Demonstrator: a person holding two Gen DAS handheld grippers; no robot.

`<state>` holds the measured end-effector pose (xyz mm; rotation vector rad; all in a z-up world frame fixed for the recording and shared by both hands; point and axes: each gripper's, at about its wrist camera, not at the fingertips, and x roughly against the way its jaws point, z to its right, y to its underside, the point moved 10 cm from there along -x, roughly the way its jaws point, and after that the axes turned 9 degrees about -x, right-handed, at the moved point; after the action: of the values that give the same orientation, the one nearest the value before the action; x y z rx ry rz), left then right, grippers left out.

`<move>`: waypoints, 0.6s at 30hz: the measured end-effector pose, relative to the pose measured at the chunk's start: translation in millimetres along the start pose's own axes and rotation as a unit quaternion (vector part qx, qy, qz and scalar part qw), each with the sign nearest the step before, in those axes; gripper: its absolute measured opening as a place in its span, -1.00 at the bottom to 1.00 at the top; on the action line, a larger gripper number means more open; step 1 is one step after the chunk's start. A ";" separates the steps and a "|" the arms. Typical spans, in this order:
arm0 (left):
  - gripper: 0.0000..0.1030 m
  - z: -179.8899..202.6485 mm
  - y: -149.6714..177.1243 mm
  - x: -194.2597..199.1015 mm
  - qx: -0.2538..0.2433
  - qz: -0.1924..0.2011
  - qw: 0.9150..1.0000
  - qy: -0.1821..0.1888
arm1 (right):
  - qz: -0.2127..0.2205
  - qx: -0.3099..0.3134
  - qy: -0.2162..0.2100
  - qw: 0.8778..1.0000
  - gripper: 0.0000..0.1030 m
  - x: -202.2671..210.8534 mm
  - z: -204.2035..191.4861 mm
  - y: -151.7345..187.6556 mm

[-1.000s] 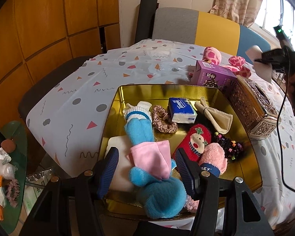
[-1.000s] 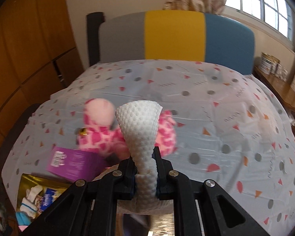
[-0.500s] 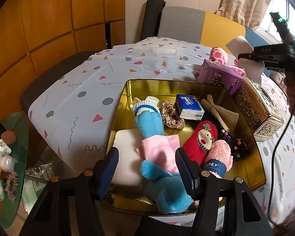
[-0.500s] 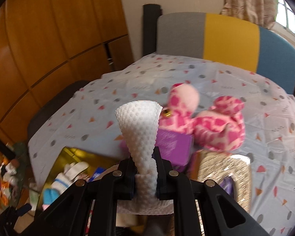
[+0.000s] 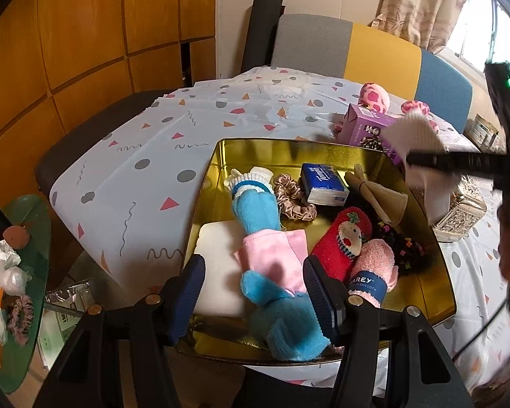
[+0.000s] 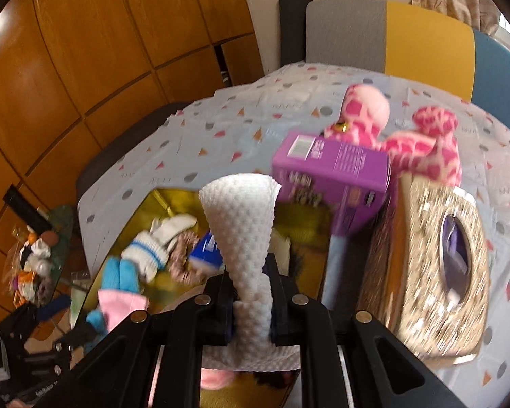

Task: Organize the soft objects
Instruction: 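Carry the white cloth over the gold tray with the right tool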

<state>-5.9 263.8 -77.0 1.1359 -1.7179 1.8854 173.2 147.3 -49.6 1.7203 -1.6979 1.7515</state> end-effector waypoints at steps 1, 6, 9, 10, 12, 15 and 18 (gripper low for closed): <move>0.18 0.3 -0.3 1.0 -0.001 0.002 1.000 0.000 | -0.005 -0.001 -0.001 1.000 -0.75 -0.6 -1.0 8.9; 0.19 1.5 -0.5 3.1 -0.001 0.004 1.000 -0.001 | -0.016 0.010 0.006 1.000 -0.75 -0.1 -6.7 44.5; 0.19 2.2 -0.5 3.8 -0.001 0.006 1.000 0.000 | -0.016 0.015 0.010 1.000 -0.75 3.0 -10.3 60.1; 0.19 2.7 -0.6 4.1 -0.001 0.006 1.000 0.000 | -0.016 0.017 0.010 1.000 -0.75 3.7 -11.2 63.0; 0.19 3.9 -0.8 4.4 -0.002 0.007 1.000 0.000 | -0.016 0.023 0.015 1.000 -0.75 5.3 -13.3 70.9; 0.20 4.9 -0.8 4.4 -0.001 0.009 1.000 0.001 | -0.018 0.025 0.017 0.999 -0.75 6.5 -15.8 84.7; 0.20 4.0 -0.2 3.5 0.003 0.008 1.000 0.001 | -0.013 0.029 0.028 0.999 -0.75 10.5 -15.1 92.6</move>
<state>-6.6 259.2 -74.5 1.1253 -1.7261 1.9011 92.1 120.9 -90.1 1.6910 -1.6099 1.8374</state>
